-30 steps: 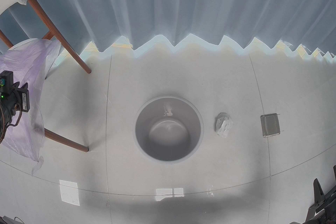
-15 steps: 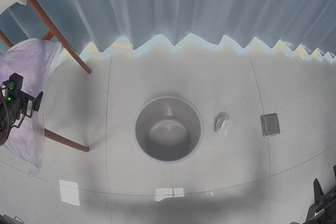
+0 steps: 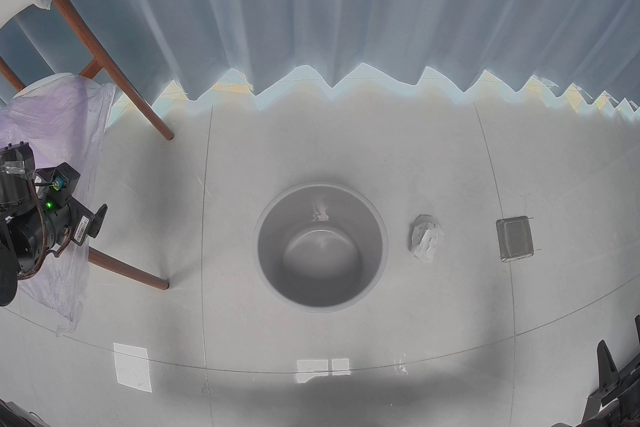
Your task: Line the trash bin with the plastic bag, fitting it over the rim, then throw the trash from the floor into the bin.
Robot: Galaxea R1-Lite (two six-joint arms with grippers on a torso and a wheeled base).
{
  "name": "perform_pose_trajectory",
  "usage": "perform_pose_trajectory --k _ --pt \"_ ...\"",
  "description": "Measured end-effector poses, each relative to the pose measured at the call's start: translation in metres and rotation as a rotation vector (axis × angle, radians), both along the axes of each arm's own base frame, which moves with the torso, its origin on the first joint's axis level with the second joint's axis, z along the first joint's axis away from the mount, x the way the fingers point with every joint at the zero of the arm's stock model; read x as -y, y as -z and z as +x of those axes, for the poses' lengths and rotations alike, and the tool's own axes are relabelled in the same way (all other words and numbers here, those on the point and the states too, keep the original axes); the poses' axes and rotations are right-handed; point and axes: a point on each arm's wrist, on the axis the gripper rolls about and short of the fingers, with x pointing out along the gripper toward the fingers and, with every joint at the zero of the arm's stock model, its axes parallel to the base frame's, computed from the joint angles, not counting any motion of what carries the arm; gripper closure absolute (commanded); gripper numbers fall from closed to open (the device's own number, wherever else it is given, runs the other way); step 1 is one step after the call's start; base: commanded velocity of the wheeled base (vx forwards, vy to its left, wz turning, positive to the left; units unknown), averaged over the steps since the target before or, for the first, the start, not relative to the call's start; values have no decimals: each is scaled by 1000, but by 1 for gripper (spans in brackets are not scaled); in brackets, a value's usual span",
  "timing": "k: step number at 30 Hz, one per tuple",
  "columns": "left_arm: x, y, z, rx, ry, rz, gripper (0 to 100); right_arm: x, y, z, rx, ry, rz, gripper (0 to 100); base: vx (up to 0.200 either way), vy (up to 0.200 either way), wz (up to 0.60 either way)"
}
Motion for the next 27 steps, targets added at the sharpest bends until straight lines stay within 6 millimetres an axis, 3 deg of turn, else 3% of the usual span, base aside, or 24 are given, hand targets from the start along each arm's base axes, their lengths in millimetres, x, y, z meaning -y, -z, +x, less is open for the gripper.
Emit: perform_pose_trajectory --k 10,11,20,27 --pt "-4 3 3 17 -66 78 0 0 0 0 0 0 1 0 0 0 0" --pt "-4 4 3 17 -66 78 100 0 0 0 0 0 1 0 0 0 0" --pt "-5 4 2 28 -76 53 100 0 0 0 0 0 0 0 0 0 0" --pt "-6 4 0 79 -86 -81 100 0 0 0 0 0 0 0 0 0 0"
